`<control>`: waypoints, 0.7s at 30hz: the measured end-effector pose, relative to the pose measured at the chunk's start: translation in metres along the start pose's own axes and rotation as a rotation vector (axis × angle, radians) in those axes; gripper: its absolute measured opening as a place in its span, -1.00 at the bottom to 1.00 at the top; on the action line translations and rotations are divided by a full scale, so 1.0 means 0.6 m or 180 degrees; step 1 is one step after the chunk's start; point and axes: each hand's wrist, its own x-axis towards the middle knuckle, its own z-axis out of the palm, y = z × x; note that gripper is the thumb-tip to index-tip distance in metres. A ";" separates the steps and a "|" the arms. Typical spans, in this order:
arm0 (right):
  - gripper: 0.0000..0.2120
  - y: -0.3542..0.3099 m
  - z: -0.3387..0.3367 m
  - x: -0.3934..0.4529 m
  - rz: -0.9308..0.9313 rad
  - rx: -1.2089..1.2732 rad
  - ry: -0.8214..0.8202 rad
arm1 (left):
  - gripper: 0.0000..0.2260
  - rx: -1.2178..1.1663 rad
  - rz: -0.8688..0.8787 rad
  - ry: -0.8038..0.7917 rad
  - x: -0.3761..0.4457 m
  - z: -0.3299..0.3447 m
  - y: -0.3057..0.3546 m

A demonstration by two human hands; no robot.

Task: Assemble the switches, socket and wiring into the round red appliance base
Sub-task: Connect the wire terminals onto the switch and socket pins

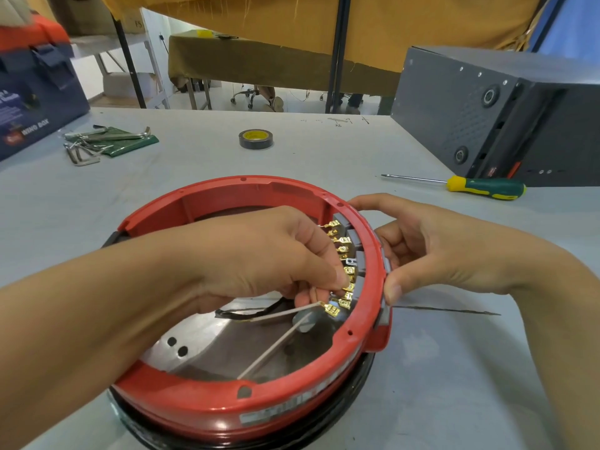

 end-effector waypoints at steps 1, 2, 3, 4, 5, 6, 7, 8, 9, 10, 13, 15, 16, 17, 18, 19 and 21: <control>-0.19 0.000 0.000 0.000 0.0001 0.0008 -0.0024 | -0.79 0.0013 -0.0001 -0.0001 0.000 -0.001 0.000; -0.18 0.001 0.000 0.000 -0.0001 0.0017 -0.0054 | -0.78 0.0025 -0.0001 -0.0009 0.000 -0.001 0.000; -0.17 0.001 -0.001 -0.001 -0.0001 0.0024 -0.0080 | -0.78 0.0033 0.0002 -0.0020 0.000 -0.002 0.000; -0.17 0.002 -0.001 -0.001 -0.0003 0.0031 -0.0108 | -0.76 0.0035 0.0002 -0.0026 0.000 -0.002 0.000; -0.17 0.002 -0.002 -0.002 -0.0007 0.0042 -0.0139 | -0.74 0.0039 -0.0002 -0.0024 -0.001 -0.003 0.000; -0.17 0.002 -0.003 -0.003 -0.0012 0.0049 -0.0179 | -0.73 0.0050 -0.0005 -0.0019 0.000 -0.003 0.001; -0.16 0.002 -0.004 -0.004 -0.0021 0.0038 -0.0232 | -0.73 0.0063 -0.0009 -0.0011 0.000 -0.002 0.001; -0.15 0.002 -0.004 -0.004 -0.0030 0.0007 -0.0289 | -0.73 0.0071 -0.0011 -0.0008 0.000 -0.002 0.002; -0.13 0.001 -0.004 -0.005 -0.0043 -0.0038 -0.0328 | -0.74 0.0079 -0.0014 -0.0009 0.000 -0.001 0.002; -0.11 0.001 -0.005 -0.005 -0.0060 -0.0092 -0.0333 | -0.75 0.0085 -0.0017 -0.0016 -0.001 -0.001 0.003; -0.10 0.001 -0.004 -0.005 -0.0137 -0.0216 -0.0265 | -0.71 0.0081 -0.0027 -0.0030 -0.002 -0.001 0.003; -0.11 0.001 -0.003 -0.004 -0.0163 -0.0251 -0.0238 | -0.69 0.0097 -0.0026 -0.0039 -0.003 -0.002 0.003; -0.11 0.001 -0.003 -0.004 -0.0167 -0.0270 -0.0227 | -0.70 0.0098 -0.0021 -0.0043 -0.003 -0.001 0.003; -0.11 0.001 -0.003 -0.004 -0.0168 -0.0292 -0.0213 | -0.71 0.0093 -0.0018 -0.0048 -0.003 -0.001 0.003; -0.11 0.001 -0.003 -0.004 -0.0169 -0.0320 -0.0205 | -0.72 0.0083 -0.0015 -0.0050 -0.003 -0.001 0.004; -0.11 0.001 -0.003 -0.004 -0.0166 -0.0362 -0.0202 | -0.72 0.0073 -0.0012 -0.0048 -0.003 -0.001 0.003; -0.11 -0.001 -0.002 -0.004 -0.0171 -0.0460 -0.0187 | -0.72 0.0063 -0.0007 -0.0047 -0.003 -0.001 0.003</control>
